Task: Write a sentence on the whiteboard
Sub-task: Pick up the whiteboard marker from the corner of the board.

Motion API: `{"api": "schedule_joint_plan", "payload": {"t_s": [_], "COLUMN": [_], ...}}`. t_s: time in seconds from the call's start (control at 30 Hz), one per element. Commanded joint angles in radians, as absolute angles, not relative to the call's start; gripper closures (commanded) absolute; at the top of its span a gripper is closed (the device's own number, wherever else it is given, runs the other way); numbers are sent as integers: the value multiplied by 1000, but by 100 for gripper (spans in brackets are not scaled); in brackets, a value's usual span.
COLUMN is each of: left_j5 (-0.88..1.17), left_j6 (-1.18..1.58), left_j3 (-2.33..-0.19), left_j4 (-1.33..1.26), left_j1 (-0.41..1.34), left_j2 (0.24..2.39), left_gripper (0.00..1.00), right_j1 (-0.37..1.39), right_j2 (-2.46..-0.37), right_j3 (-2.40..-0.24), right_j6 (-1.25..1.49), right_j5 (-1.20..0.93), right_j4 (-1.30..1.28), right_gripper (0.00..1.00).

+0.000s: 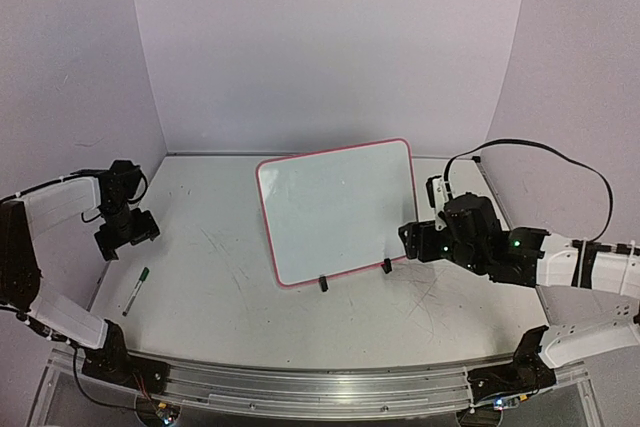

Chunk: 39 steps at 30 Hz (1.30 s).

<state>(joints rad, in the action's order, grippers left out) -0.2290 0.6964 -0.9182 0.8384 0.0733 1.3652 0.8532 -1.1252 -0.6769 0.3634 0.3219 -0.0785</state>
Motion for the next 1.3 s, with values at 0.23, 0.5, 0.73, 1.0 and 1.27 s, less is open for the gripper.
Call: {"api": "schedule_joint_plan", "payload": {"t_s": [0.23, 0.5, 0.73, 1.0, 1.27], "left_j5": [-81, -39, -4, 70, 93], "left_j6": [631, 583, 565, 576, 606], "left_j3": [-863, -871, -865, -844, -807], "left_j4": [867, 848, 832, 822, 814], "left_j1": [-40, -42, -41, -42, -41], "left_j2": [1487, 1624, 1671, 1645, 1607], "left_gripper": [1, 5, 20, 45, 67], "right_j1": [857, 856, 857, 857, 857], "right_j2": [-1022, -957, -928, -946, -993], "right_j3": [-675, -650, -636, -644, -674], "right_j6": [335, 337, 358, 360, 357], "right_j5": [304, 321, 327, 320, 288], "right_j4": [-48, -41, -41, -33, -13], "right_gripper": [20, 20, 20, 20, 21]}}
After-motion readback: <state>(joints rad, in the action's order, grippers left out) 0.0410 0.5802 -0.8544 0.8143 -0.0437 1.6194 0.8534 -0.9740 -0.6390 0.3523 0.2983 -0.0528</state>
